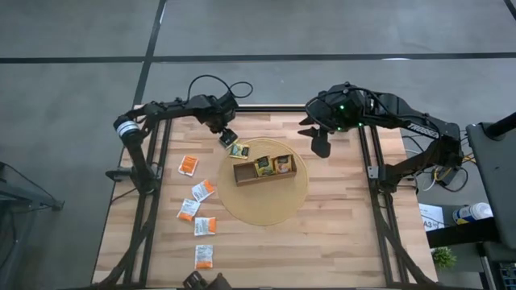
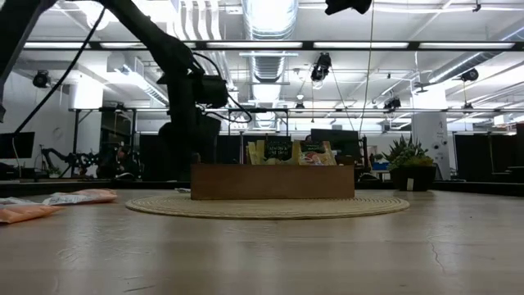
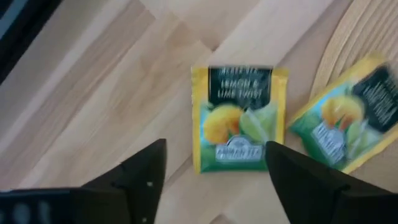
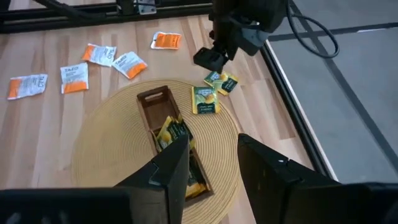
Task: Pick & Place Tea
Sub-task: Put the yellow tea bag into the middle section of the wooden organizer
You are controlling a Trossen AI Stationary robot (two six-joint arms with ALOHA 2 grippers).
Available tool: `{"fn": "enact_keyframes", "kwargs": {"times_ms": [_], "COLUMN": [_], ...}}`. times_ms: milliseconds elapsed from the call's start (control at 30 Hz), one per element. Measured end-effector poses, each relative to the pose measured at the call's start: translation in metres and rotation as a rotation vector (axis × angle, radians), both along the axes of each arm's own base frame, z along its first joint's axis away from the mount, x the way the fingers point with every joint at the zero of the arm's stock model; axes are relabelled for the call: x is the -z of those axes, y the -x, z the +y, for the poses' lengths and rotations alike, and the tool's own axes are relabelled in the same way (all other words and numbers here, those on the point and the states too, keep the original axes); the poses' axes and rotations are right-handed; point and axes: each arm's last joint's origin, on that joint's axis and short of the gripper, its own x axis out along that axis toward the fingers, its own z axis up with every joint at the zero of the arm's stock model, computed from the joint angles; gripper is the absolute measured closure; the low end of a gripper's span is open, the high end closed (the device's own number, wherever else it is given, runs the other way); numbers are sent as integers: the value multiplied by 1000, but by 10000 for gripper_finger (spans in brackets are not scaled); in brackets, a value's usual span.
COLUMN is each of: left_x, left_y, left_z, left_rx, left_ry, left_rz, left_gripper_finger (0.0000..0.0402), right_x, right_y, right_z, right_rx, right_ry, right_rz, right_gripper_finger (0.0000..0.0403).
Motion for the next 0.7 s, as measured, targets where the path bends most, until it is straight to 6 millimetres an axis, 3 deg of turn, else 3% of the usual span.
{"fn": "enact_keyframes", "kwargs": {"times_ms": [133, 333, 700], "left_x": [1, 0, 28], "left_y": [-2, -6, -13], "left_z": [1, 3, 8], "left_rx": [52, 104, 83], "left_ry": [19, 16, 62], "left_rz": [40, 18, 52], "left_gripper_finger": [104, 99, 99], "right_x": [0, 0, 0], "right_y": [0, 0, 0], "right_z": [0, -1, -2], "right_rx": [10, 43, 68], "right_ry": [-10, 1, 2], "right_rz": [-2, 0, -3], "right_gripper_finger": [274, 275, 282]}}
